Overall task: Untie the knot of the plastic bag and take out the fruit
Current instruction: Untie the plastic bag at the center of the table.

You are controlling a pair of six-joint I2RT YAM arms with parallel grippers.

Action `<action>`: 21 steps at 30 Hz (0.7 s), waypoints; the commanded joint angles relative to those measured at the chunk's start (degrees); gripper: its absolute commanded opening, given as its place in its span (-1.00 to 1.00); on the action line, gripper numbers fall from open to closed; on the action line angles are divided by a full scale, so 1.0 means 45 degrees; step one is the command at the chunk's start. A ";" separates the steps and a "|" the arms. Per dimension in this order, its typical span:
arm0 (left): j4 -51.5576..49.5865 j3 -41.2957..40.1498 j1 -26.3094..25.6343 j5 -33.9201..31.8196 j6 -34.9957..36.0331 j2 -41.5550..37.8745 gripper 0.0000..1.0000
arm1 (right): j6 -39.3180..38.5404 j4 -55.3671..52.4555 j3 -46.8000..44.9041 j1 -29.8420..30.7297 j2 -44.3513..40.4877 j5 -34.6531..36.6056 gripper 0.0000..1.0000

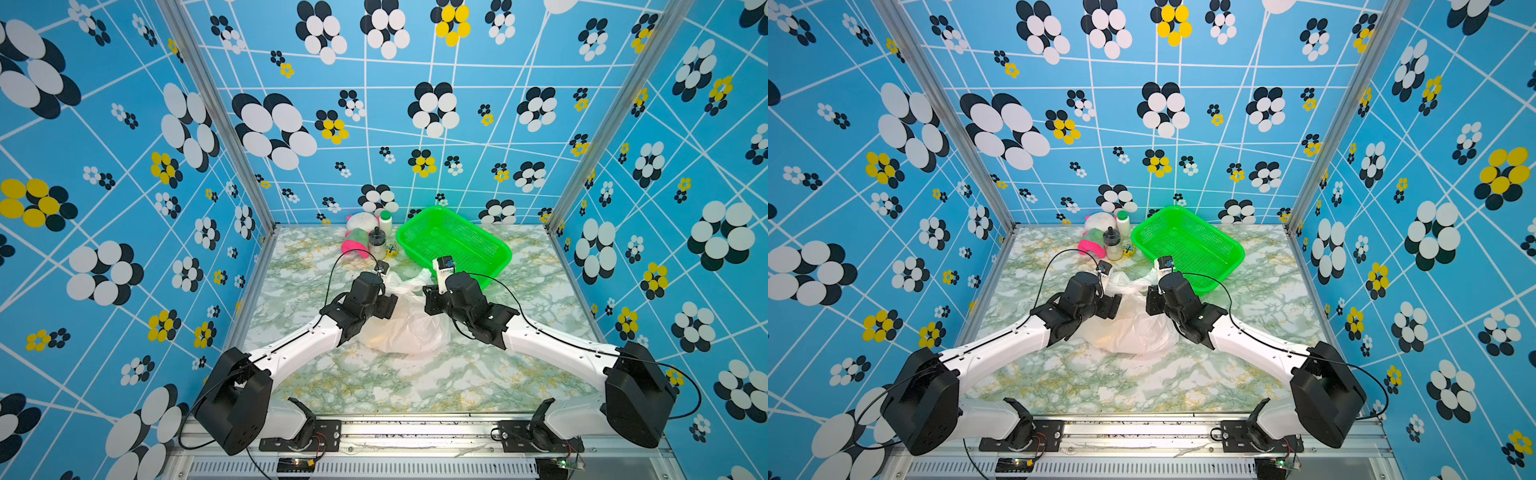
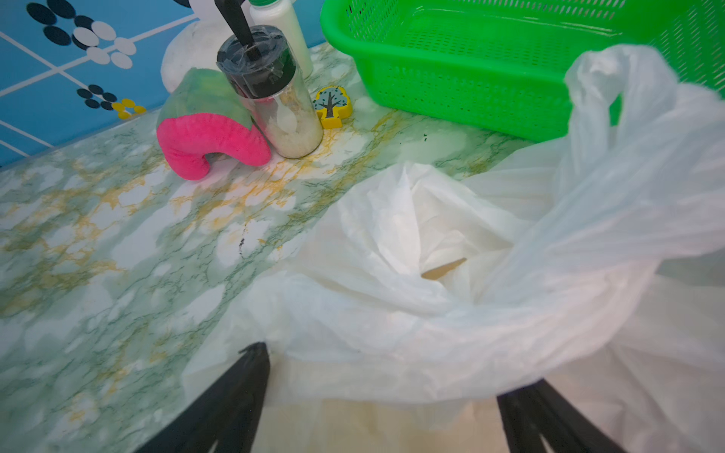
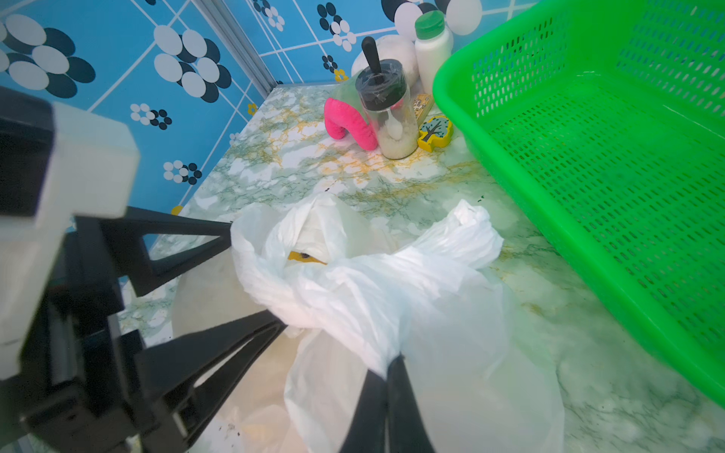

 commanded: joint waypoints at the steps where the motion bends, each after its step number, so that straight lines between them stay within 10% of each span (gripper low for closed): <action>1: -0.0204 0.0685 0.0274 -0.0024 -0.0212 0.0213 -0.06 | 0.0066 -0.0075 0.0241 0.0089 -0.0029 -0.0043 -1.00; 6: -0.0506 0.0775 0.0375 -0.0349 -0.0467 -0.0269 -0.98 | 0.0327 -0.0256 -0.0023 0.0067 -0.0190 0.0893 -1.00; 21: 0.0952 -0.3212 0.2642 0.2194 -0.3471 -0.4968 -1.00 | 0.2772 0.1581 -0.3648 -0.0653 -0.2333 0.2458 -1.00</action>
